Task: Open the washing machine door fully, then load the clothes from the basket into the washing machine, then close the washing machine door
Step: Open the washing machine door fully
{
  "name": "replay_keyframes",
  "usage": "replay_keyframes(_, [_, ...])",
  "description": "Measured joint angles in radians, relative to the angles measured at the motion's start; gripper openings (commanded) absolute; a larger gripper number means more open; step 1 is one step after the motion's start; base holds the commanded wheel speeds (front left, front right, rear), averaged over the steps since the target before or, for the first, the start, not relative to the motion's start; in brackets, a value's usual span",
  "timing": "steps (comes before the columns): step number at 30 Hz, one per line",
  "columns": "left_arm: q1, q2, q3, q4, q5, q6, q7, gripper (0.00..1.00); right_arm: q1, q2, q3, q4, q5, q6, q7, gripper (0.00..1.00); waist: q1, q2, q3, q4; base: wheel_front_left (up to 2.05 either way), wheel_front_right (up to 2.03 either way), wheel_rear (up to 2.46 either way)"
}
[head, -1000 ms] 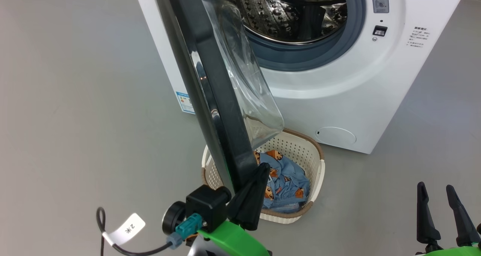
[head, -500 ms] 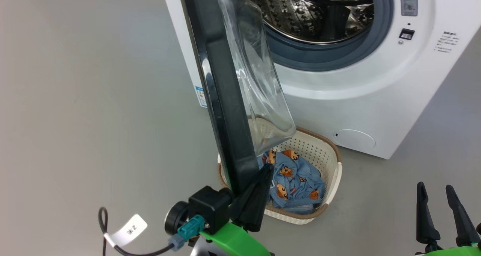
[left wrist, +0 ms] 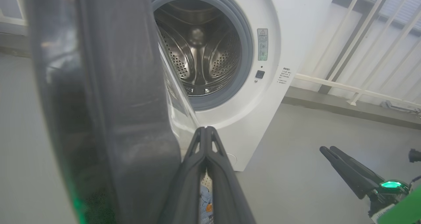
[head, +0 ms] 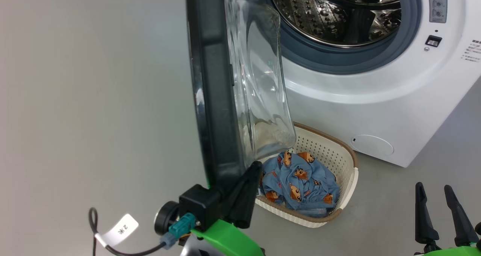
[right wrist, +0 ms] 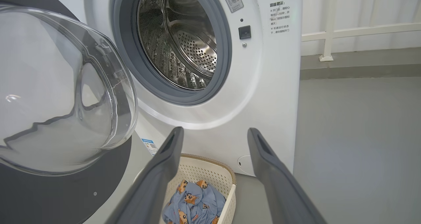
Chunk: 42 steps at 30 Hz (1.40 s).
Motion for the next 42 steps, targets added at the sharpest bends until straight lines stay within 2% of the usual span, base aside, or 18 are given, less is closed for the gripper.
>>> replay_keyframes(16, [0.001, 0.053, 0.101, 0.003, 0.0, 0.061, -0.02, 0.0, -0.022, -0.002, 0.028, 0.014, -0.004, 0.0, 0.0, 1.0, 0.0, 0.0, 0.003, 0.036, 0.0, 0.0, 0.0])
replay_keyframes(26, [0.003, 0.068, 0.171, 0.006, -0.002, 0.099, -0.057, 0.0, -0.067, -0.038, 0.08, 0.051, -0.004, 0.0, 0.0, 1.0, 0.0, 0.0, 0.015, 0.046, 0.0, 0.0, 0.0])
replay_keyframes(42, [0.012, 0.072, 0.243, 0.053, -0.022, 0.122, -0.116, 0.0, -0.119, -0.083, 0.13, 0.085, -0.003, 0.0, 0.0, 1.0, 0.0, 0.0, 0.042, 0.054, -0.01, -0.01, -0.01])
